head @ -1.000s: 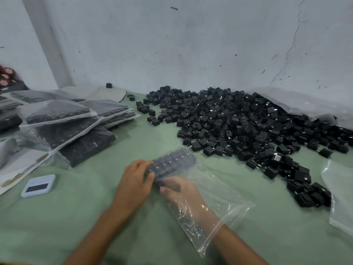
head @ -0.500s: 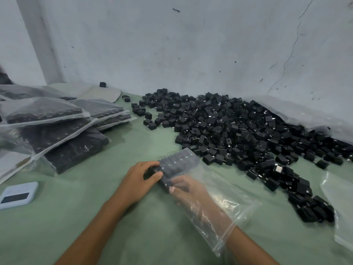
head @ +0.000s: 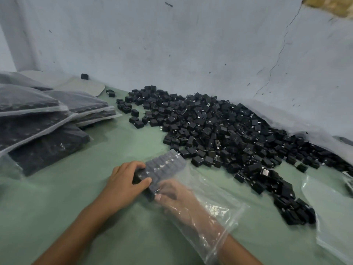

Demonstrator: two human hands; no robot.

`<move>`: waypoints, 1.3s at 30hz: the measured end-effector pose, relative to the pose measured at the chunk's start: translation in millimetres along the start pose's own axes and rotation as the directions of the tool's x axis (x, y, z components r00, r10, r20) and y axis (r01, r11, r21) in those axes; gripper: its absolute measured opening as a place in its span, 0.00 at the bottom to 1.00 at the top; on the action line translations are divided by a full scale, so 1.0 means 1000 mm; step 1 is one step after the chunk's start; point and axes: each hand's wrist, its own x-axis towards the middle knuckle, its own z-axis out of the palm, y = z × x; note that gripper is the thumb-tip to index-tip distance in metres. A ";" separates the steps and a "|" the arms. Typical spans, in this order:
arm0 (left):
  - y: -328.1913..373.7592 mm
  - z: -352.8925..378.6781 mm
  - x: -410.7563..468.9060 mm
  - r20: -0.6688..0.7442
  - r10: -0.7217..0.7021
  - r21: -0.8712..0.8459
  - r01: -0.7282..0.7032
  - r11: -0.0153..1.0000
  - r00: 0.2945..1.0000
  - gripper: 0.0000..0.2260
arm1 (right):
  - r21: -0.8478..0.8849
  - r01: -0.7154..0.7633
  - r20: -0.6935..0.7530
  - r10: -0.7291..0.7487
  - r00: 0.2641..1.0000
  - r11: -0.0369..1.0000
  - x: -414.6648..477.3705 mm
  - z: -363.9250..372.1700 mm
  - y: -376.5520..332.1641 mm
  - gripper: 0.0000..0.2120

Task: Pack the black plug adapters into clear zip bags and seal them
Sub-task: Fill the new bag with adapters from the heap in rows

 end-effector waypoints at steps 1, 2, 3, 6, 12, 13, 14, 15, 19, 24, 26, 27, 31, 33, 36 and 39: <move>0.000 0.000 0.001 0.015 0.005 -0.007 -0.005 1.000 1.000 0.17 | 0.007 0.026 -0.026 -0.025 0.999 1.000 -0.003 0.002 0.001 0.14; 0.001 0.000 0.001 0.025 0.004 -0.023 -0.003 1.000 1.000 0.17 | 0.017 0.059 -0.064 -0.058 0.996 0.998 -0.006 0.005 0.000 0.14; 0.002 0.001 0.001 0.029 -0.007 -0.051 0.008 0.999 1.000 0.17 | 0.035 0.089 -0.107 -0.085 0.991 0.995 -0.007 0.007 -0.001 0.15; 0.006 0.003 0.001 0.003 -0.059 -0.101 0.059 0.993 0.998 0.18 | -0.008 0.067 -0.122 -0.067 0.990 0.998 -0.011 0.008 -0.003 0.12; 0.010 0.006 0.003 0.000 -0.107 -0.085 0.106 0.991 0.994 0.21 | 0.016 -0.113 0.108 0.111 0.988 0.993 -0.016 -0.011 -0.027 0.17; 0.009 0.006 0.004 0.007 -0.107 -0.084 0.107 0.991 0.994 0.21 | 0.020 -0.174 0.161 0.169 0.972 0.985 -0.025 -0.020 -0.034 0.18; 0.008 0.005 0.004 0.016 -0.108 -0.083 0.108 0.991 0.994 0.21 | -0.018 -0.209 0.185 0.209 0.960 0.978 -0.039 -0.031 -0.041 0.17; 0.008 0.005 0.004 0.023 -0.110 -0.083 0.112 0.990 0.994 0.21 | -0.078 -0.204 0.214 0.217 0.953 0.976 -0.055 -0.045 -0.045 0.15; 0.006 0.007 0.004 0.020 -0.125 -0.109 0.126 0.986 0.992 0.21 | -0.163 -0.254 0.262 0.290 0.920 0.953 -0.112 -0.115 -0.051 0.10; 0.007 0.007 0.005 0.038 -0.131 -0.117 0.135 0.984 0.991 0.22 | -0.347 -0.266 -0.218 0.198 0.956 0.900 -0.090 -0.191 -0.041 0.14; 0.006 0.007 0.004 0.037 -0.134 -0.132 0.138 0.982 0.990 0.22 | -0.592 -0.297 -0.350 0.093 0.932 0.749 -0.055 -0.205 -0.027 0.11; 0.005 0.007 0.003 0.039 -0.136 -0.144 0.140 0.980 0.990 0.21 | -0.687 -0.324 -0.362 0.081 0.929 0.651 -0.037 -0.208 -0.019 0.11; 0.002 0.007 0.002 0.044 -0.138 -0.194 0.144 0.970 0.989 0.22 | -0.835 -0.419 -0.378 0.181 0.908 0.356 0.001 -0.209 0.013 0.17; 0.003 0.008 0.003 0.042 -0.136 -0.195 0.142 0.970 0.990 0.22 | -0.796 -0.460 -0.413 0.201 0.888 0.394 0.002 -0.207 0.020 0.17; 0.003 0.007 0.004 0.045 -0.134 -0.179 0.140 0.974 0.990 0.23 | -0.757 -0.460 -0.438 0.161 0.884 0.464 -0.004 -0.208 0.026 0.15; 0.003 0.006 0.004 0.053 -0.123 -0.159 0.130 0.979 0.991 0.24 | -0.751 -0.437 -0.461 0.079 0.884 0.496 -0.010 -0.212 0.025 0.10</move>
